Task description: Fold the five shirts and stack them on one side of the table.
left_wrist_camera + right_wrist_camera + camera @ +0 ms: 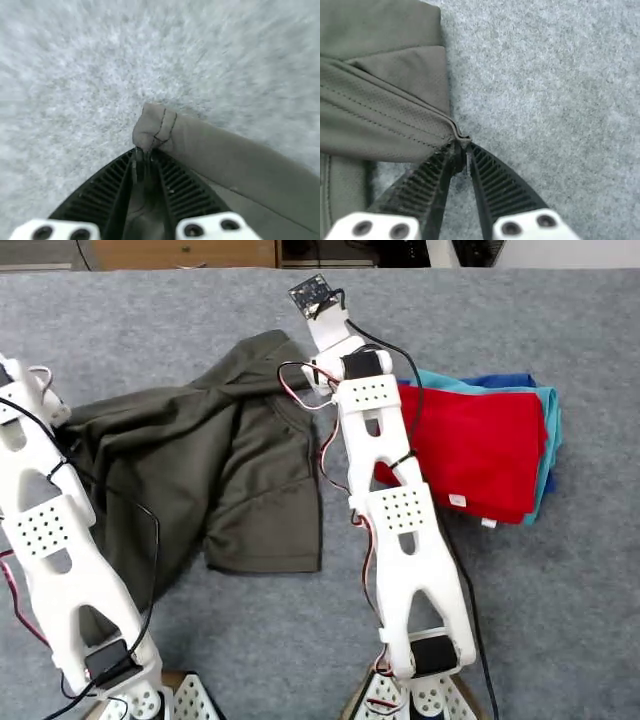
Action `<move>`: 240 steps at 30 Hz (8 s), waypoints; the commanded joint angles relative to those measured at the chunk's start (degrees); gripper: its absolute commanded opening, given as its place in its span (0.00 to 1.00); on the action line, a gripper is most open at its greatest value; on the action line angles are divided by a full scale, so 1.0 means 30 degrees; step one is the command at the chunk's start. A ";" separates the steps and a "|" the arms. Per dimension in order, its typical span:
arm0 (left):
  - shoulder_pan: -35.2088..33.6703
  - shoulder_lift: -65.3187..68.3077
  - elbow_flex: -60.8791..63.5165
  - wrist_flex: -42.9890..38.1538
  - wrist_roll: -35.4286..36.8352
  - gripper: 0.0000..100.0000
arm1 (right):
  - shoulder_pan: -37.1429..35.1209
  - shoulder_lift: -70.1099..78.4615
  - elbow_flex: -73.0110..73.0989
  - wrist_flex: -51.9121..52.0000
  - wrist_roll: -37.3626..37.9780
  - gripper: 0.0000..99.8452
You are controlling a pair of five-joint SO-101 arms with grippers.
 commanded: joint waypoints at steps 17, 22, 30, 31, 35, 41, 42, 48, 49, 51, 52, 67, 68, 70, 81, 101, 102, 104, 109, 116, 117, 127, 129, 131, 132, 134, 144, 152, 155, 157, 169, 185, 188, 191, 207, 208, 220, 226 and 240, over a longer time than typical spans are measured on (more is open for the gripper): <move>-0.1729 -0.5289 -0.5949 0.3253 0.0088 0.02 | 0.0337 -0.2066 -0.3883 0.3516 -0.1260 0.00; -0.2755 -0.8747 -0.5861 0.3253 0.0088 0.02 | 0.0454 -0.7429 -0.3648 0.4542 -0.2286 0.00; -0.3311 -1.4842 -0.5773 0.3282 0.0029 0.02 | 0.0278 -1.5370 -0.4117 0.0469 -0.2286 0.00; -0.3311 -1.5663 -0.5773 0.3282 0.0000 0.02 | 0.0278 -1.6337 -0.4117 -0.0264 -0.2286 0.00; -0.3311 -1.9443 -0.5538 0.3282 -0.0029 0.02 | 0.0249 -1.9912 -0.4000 -0.2755 -0.2227 0.00; -0.3077 -2.6388 0.0264 0.3282 -0.0557 0.02 | 0.0249 -2.4103 -0.3971 -0.3780 -0.2168 0.00; -0.3077 -2.7736 0.2051 0.3282 -0.0821 0.02 | 0.0249 -2.4630 -0.3941 -0.3722 -0.2168 0.00; -0.3077 -3.6029 1.1663 0.3165 -0.0996 0.02 | 0.0220 -2.7150 -0.0982 -0.3136 -0.2227 0.00; -0.3077 -3.7172 1.3040 0.3136 -0.0996 0.02 | 0.0220 -2.7414 -0.0220 -0.3165 -0.2256 0.00; -0.3077 -3.8960 1.5590 0.3136 -0.0996 0.02 | 0.0220 -2.7707 0.1363 -0.3223 -0.2256 0.00; -0.3077 -3.9575 1.6791 0.3077 -0.0996 0.02 | 0.0103 -2.7736 0.2125 -0.3282 -0.2256 0.00; -0.3048 -3.8432 3.4901 -2.0337 -0.0850 0.02 | -0.2388 -2.0762 1.1004 -1.3187 -0.2139 0.00; -0.3018 -3.7758 3.5546 -2.2183 -0.0850 0.02 | -0.2476 -2.0029 1.1004 -1.3714 -0.2139 0.00; -0.2374 -3.6059 3.6044 -2.4996 -0.0879 0.02 | -0.2828 -1.8740 1.0740 -1.4154 -0.2110 0.00; -0.1436 -2.6066 3.0828 -2.6725 -0.0967 0.02 | -0.2886 -1.4198 0.6286 -1.2249 -0.1905 0.00; -0.2256 -2.9846 3.3143 -1.7114 -0.1084 0.02 | -0.3092 -1.3319 0.3385 0.6066 0.2286 0.00; -0.2110 -3.0374 3.3846 -1.6850 -0.1553 0.02 | -0.3179 -1.3319 0.3385 0.6857 0.2432 0.00; -0.2022 -3.1282 3.5546 -1.6674 -0.2813 0.02 | -0.3443 -1.3319 0.3385 0.8557 0.2872 0.00; -0.2198 -3.2337 3.8857 -1.6674 -0.3810 0.02 | -0.4352 -1.3289 0.3385 1.1311 0.3165 0.00; -0.3341 -3.2308 4.0322 -1.6498 -0.3839 0.02 | -0.4234 -1.3201 0.3853 1.1868 0.3165 0.00; -0.3429 -3.2308 4.0527 -1.6498 -0.4190 0.02 | -0.4234 -1.3084 0.4117 1.1956 0.3165 0.00; -0.3956 -3.2278 4.1700 -1.6703 -0.6828 0.02 | -0.5407 -1.3700 0.7604 1.1985 0.3165 0.00; -0.4161 -3.2278 4.1670 -1.6733 -0.7414 0.02 | -0.5963 -1.4198 0.8601 1.1985 0.3165 0.00; -0.4308 -3.2278 4.1788 -1.7319 -0.8205 0.02 | -0.6344 -1.4725 0.9773 1.1839 0.3106 0.00; -0.4454 -3.2161 4.2022 -1.7934 -0.8410 0.02 | -0.6403 -1.4960 1.0242 1.1810 0.3077 0.00; -0.4689 -3.1663 4.2403 -1.9516 -0.8527 0.02 | -0.6286 -1.5370 1.1092 1.1487 0.3018 0.00; -0.5480 -2.8498 4.0908 -2.0689 -0.9172 0.02 | -0.3179 -1.6425 1.5575 0.8879 0.3136 0.00; -0.4513 -2.8322 4.0674 -1.8579 -1.0637 0.02 | -0.3355 -1.7714 2.1729 0.5216 0.3048 0.00; -0.4747 -2.8147 4.0205 -1.8432 -1.0667 0.02 | -0.3590 -1.9502 2.4308 0.3927 0.3048 0.00; -0.4864 -2.8147 4.0176 -1.8432 -1.0667 0.02 | -0.3648 -2.0821 2.6476 0.2784 0.3106 0.00; -0.5011 -2.8322 3.9297 -1.7084 -1.2015 0.13 | -0.3853 -2.5949 3.2425 -0.1260 0.3136 0.20; -0.2784 -2.6095 3.1062 -1.2484 -0.6623 0.02 | -0.7429 -1.7597 2.1729 -0.2549 0.1729 0.00; -0.2198 -2.3780 3.0359 -1.3099 -0.6535 0.02 | -0.7897 -1.3758 1.7656 -0.2139 0.1377 0.00; -0.2344 -2.1963 2.9245 -1.2132 -0.6535 0.02 | -0.8103 -1.0740 1.3172 -0.0264 0.0615 0.00; -0.3106 -2.0938 2.8689 -1.1223 -0.6623 0.02 | -0.7956 -0.4821 0.0806 1.2132 0.0527 0.00; -0.3165 -2.0938 2.8689 -1.1223 -0.6623 0.02 | -0.8132 -0.5289 0.1363 1.2132 0.0527 0.00; -0.3253 -2.0938 2.8718 -1.1106 -0.6652 0.02 | -0.8835 -0.9070 0.8659 1.2073 0.0586 0.00; -0.3253 -2.0938 2.8718 -1.1106 -0.6652 0.02 | -0.9832 -0.9187 1.0418 1.1956 0.0586 0.00; -0.3487 -2.0879 2.8571 -1.1282 -0.6652 0.02 | -1.1209 -0.9597 1.1297 1.2015 0.1993 0.00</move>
